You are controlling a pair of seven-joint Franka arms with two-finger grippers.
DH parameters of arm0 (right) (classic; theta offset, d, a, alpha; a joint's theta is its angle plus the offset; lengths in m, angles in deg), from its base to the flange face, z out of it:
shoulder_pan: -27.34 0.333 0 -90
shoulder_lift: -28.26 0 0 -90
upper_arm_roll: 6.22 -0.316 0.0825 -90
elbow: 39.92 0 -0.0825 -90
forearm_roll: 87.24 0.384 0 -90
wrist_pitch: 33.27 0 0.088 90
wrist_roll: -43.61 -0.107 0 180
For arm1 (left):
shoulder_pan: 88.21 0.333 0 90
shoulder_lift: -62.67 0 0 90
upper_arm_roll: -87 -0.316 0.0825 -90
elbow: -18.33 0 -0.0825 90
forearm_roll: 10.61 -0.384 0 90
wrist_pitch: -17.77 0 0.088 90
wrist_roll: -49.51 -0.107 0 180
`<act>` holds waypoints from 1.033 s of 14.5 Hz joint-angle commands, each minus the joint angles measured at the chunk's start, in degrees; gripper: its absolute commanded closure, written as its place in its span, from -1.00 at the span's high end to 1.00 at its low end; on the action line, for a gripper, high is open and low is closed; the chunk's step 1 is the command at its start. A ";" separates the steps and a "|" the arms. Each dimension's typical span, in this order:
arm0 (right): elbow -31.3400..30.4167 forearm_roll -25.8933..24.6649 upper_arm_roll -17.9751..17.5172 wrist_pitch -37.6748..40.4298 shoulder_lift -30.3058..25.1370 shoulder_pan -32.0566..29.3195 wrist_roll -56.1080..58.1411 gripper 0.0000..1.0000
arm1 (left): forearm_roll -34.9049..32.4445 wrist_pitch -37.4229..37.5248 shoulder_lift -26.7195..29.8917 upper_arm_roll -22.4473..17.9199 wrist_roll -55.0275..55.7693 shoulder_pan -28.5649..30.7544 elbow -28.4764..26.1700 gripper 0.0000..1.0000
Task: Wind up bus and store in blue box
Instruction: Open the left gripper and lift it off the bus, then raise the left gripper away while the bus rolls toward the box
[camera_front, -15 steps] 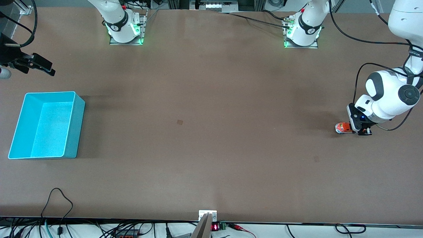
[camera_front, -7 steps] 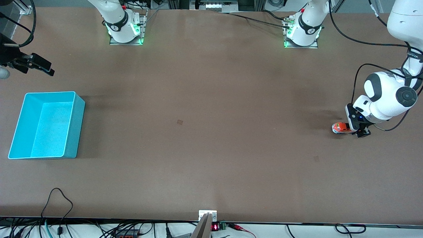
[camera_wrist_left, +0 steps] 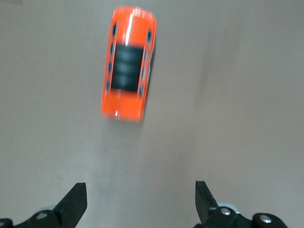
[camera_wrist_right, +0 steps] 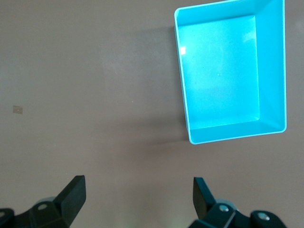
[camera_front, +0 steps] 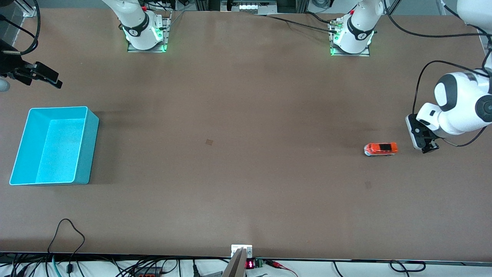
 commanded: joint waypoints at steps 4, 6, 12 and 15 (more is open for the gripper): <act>-0.34 0.42 -0.08 0.22 -0.51 -0.24 -0.78 1.00 | -0.45 23.50 1.57 5.75 19.31 0.58 11.84 1.00; -0.34 0.42 -0.08 0.13 -0.51 -0.24 -0.78 1.00 | -0.19 32.12 1.48 6.37 25.82 0.58 17.55 1.00; -0.34 0.42 -0.08 0.21 -0.33 -0.24 -0.78 1.00 | 2.01 49.28 1.39 8.74 36.82 0.49 33.10 1.00; -0.34 0.51 -0.08 0.21 -0.33 -0.24 -0.78 1.00 | 2.18 51.23 3.84 6.31 42.88 -3.97 34.01 1.00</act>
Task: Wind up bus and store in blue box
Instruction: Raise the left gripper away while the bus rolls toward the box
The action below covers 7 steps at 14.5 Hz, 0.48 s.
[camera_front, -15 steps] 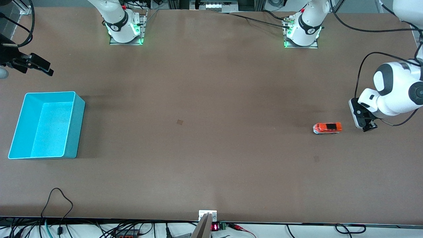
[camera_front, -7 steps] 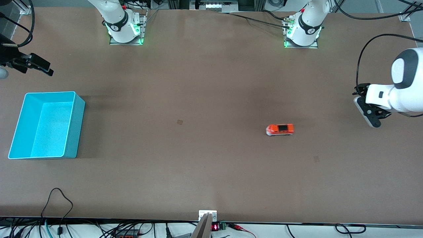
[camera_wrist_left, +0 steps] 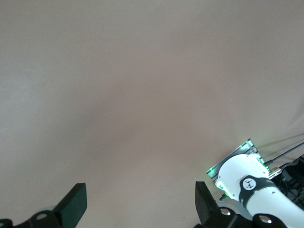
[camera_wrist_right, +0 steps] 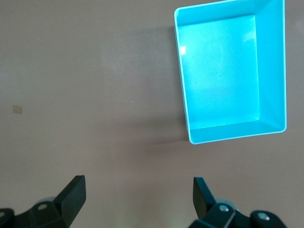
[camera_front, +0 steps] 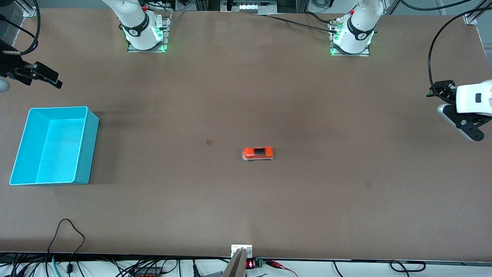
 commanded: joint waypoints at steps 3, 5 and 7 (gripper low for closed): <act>-0.34 0.51 -0.10 0.22 -0.20 -0.24 -0.78 1.00 | 4.17 1.10 4.22 -9.20 10.67 -10.52 -0.51 1.00; -0.34 0.42 -0.10 0.22 -0.12 -0.24 -0.78 1.00 | 4.97 -3.10 7.29 -11.15 18.57 -12.12 -4.71 1.00; -0.34 0.51 -0.10 0.22 -0.12 -0.24 -0.78 1.00 | 5.50 -8.03 10.11 -13.08 23.61 -13.09 -9.02 1.00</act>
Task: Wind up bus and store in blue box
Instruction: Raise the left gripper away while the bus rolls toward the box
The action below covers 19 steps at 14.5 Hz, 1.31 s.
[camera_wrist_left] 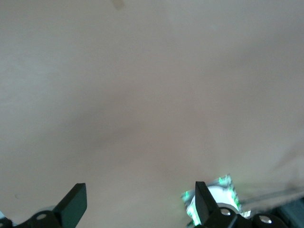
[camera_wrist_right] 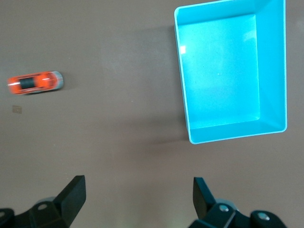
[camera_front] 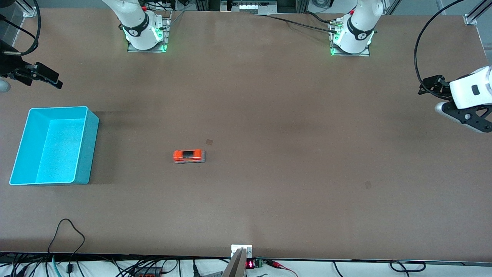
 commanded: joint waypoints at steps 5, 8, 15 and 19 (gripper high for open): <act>-0.32 0.51 -0.10 0.30 -0.38 -0.24 -0.87 1.00 | 3.73 -7.95 7.35 -7.19 11.63 -5.04 -9.89 1.00; -0.32 0.51 -0.10 0.21 -0.29 -0.24 -0.78 1.00 | 3.73 -13.22 8.85 -7.19 17.09 -5.74 -12.10 1.00; -0.14 0.51 -0.19 -1.10 0.85 -0.15 -0.78 1.00 | 3.55 -13.59 10.17 -7.28 15.61 -6.45 -12.28 1.00; 0.47 1.12 -0.54 -2.77 3.30 0.46 -0.87 1.00 | 3.73 -13.15 10.17 -6.66 16.13 -6.45 -11.75 1.00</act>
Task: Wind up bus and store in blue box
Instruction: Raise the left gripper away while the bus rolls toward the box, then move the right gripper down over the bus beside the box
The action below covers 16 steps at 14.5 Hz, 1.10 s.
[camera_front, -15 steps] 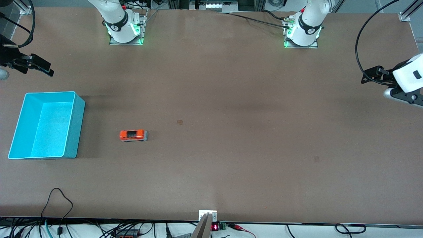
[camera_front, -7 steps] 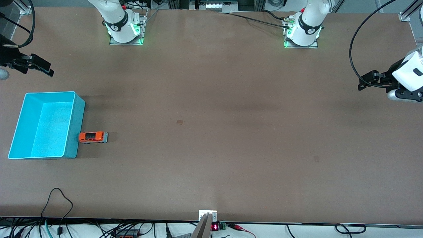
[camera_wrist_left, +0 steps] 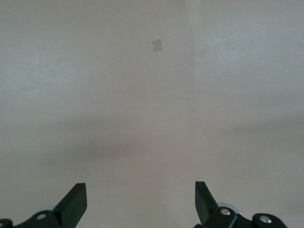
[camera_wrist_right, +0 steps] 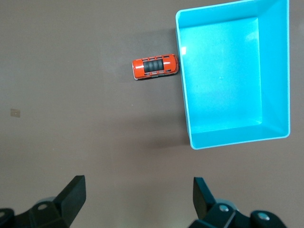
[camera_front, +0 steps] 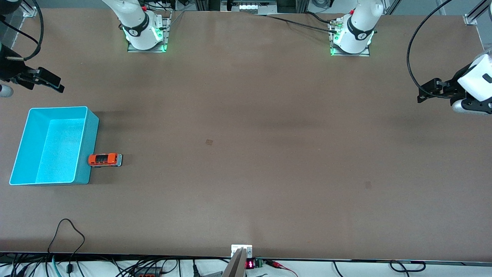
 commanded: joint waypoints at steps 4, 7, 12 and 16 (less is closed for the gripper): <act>1.36 1.31 -0.60 -0.41 3.73 2.35 -0.69 1.00 | 1.49 -0.67 1.16 0.72 0.02 -0.70 -0.74 1.00; 4.60 0.87 -0.51 0.02 7.69 5.51 -0.69 1.00 | 0.96 -0.85 0.29 2.64 0.81 -0.96 1.02 1.00; 5.84 1.75 -0.60 -1.82 11.30 7.09 1.51 1.00 | 0.96 -0.41 0.20 3.36 3.01 -1.05 1.55 1.00; 8.39 1.75 -0.60 -2.09 14.02 8.94 4.04 1.00 | 1.05 -0.32 0.20 3.36 3.10 -1.05 1.73 1.00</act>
